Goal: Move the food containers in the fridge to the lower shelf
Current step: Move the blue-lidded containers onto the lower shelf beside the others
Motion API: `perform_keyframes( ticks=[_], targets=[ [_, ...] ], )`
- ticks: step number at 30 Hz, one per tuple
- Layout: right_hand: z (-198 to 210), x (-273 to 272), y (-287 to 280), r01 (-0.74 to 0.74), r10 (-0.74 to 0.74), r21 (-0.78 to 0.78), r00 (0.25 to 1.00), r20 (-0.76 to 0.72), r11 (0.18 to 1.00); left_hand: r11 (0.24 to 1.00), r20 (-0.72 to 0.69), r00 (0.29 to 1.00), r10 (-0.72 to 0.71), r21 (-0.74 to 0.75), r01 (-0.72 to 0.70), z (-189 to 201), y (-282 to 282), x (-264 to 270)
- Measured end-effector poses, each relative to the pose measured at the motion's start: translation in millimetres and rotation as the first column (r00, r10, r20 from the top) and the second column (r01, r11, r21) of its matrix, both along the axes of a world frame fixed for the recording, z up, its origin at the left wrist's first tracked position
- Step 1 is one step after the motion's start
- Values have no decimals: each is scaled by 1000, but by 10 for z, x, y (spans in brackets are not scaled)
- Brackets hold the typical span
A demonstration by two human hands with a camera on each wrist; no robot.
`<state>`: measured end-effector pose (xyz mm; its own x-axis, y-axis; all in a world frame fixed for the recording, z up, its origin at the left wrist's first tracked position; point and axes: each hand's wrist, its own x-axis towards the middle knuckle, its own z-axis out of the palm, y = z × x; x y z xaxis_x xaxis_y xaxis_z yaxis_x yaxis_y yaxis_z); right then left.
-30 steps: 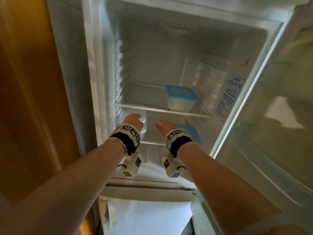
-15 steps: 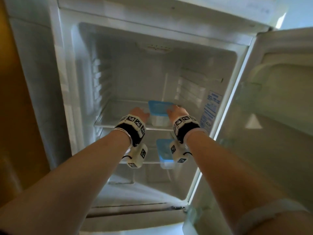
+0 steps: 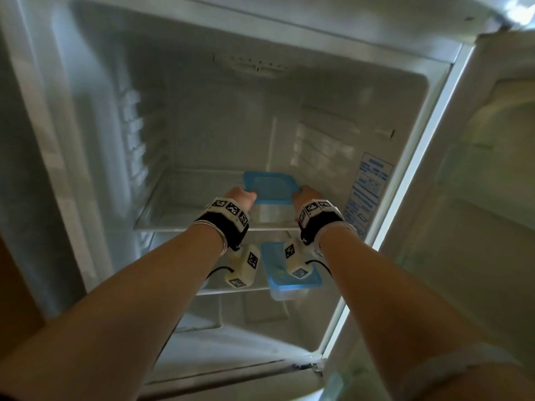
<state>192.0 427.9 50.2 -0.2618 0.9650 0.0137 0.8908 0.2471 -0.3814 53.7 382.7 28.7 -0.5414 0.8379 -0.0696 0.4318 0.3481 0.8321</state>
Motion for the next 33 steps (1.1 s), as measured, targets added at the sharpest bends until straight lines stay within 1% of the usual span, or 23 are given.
perform_keyframes(
  ticks=[4,8,12,16,18,19,21,22,25,27,31,33],
  targets=[
    [-1,-1,-56,71,-83,-85,985,-152,994,999,10,1000,22,24,-22,-22,-50,21],
    [27,47,-197,78,-90,-59,969,-229,995,999,-12,1000,17,40,-16,58,-201,64],
    [137,125,-438,85,-103,-69,939,-329,994,995,42,999,21,93,-25,170,-441,158],
    [109,286,-768,76,-74,-7,937,-341,997,988,112,990,81,119,-94,123,-751,267],
    [79,368,-992,72,-61,12,916,-397,997,985,126,986,112,120,-127,82,-921,340],
    [47,412,-1099,62,-45,34,924,-379,997,982,138,983,122,130,-140,63,-1007,379],
    [-31,467,-1223,51,-56,-25,913,-403,998,977,174,976,133,142,-158,21,-1162,427],
    [-78,495,-1276,31,-35,-16,915,-401,999,974,198,970,141,148,-172,-12,-1231,447],
    [-187,554,-1393,24,-25,-7,936,-350,1000,974,218,964,152,134,-184,-99,-1451,545],
    [-251,606,-1489,7,-13,-18,935,-355,1000,974,220,962,165,118,-194,-163,-1574,611],
    [-365,697,-1634,-34,20,-47,966,-259,998,974,259,947,190,75,-215,-360,-1695,675],
    [-445,694,-1637,-37,29,-29,969,-247,999,972,270,942,202,65,-227,-447,-1714,668]
  ],
)
